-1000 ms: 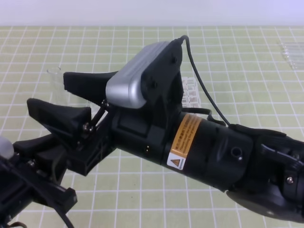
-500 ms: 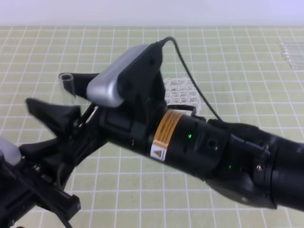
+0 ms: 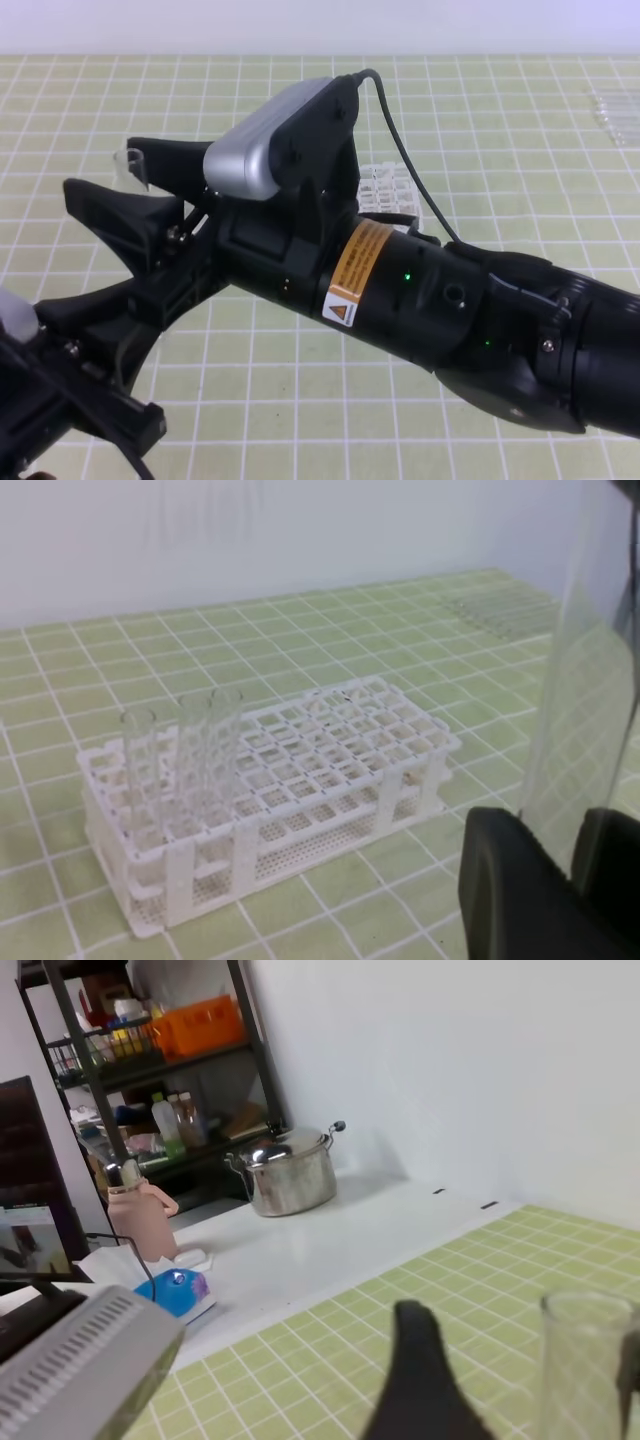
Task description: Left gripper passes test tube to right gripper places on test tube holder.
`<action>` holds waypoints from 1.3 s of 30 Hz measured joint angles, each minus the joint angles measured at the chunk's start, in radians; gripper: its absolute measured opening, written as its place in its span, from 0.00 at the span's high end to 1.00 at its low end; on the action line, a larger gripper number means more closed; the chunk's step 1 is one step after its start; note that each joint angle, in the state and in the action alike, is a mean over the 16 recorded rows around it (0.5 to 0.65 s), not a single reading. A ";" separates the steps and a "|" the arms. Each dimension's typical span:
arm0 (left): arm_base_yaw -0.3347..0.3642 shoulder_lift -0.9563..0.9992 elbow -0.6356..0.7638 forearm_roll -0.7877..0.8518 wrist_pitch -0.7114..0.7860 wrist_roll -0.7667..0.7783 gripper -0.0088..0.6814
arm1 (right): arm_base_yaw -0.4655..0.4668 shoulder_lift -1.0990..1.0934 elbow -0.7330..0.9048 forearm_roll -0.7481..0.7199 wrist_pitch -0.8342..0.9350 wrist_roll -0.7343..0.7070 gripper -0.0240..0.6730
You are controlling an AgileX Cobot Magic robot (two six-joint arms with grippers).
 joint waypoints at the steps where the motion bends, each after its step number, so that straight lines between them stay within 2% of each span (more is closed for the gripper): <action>1: 0.000 0.000 0.000 0.000 0.001 -0.002 0.91 | 0.000 0.000 0.000 -0.001 -0.003 0.003 0.38; 11: 0.000 0.000 -0.006 0.002 0.007 -0.016 0.93 | 0.000 0.001 0.000 -0.004 -0.012 0.013 0.51; 22: 0.000 0.000 -0.007 0.004 0.006 -0.016 0.94 | -0.001 0.004 0.000 -0.007 -0.009 0.010 0.74; 27: 0.000 0.000 -0.006 -0.002 0.003 -0.014 0.90 | -0.002 0.006 0.000 -0.008 -0.008 0.008 0.82; 33: 0.000 0.000 -0.006 0.000 0.000 -0.009 0.86 | -0.002 0.005 0.000 -0.014 -0.002 0.007 0.83; 39: 0.000 0.000 -0.006 -0.004 -0.007 -0.004 0.70 | -0.002 0.003 0.000 -0.023 0.006 0.008 0.83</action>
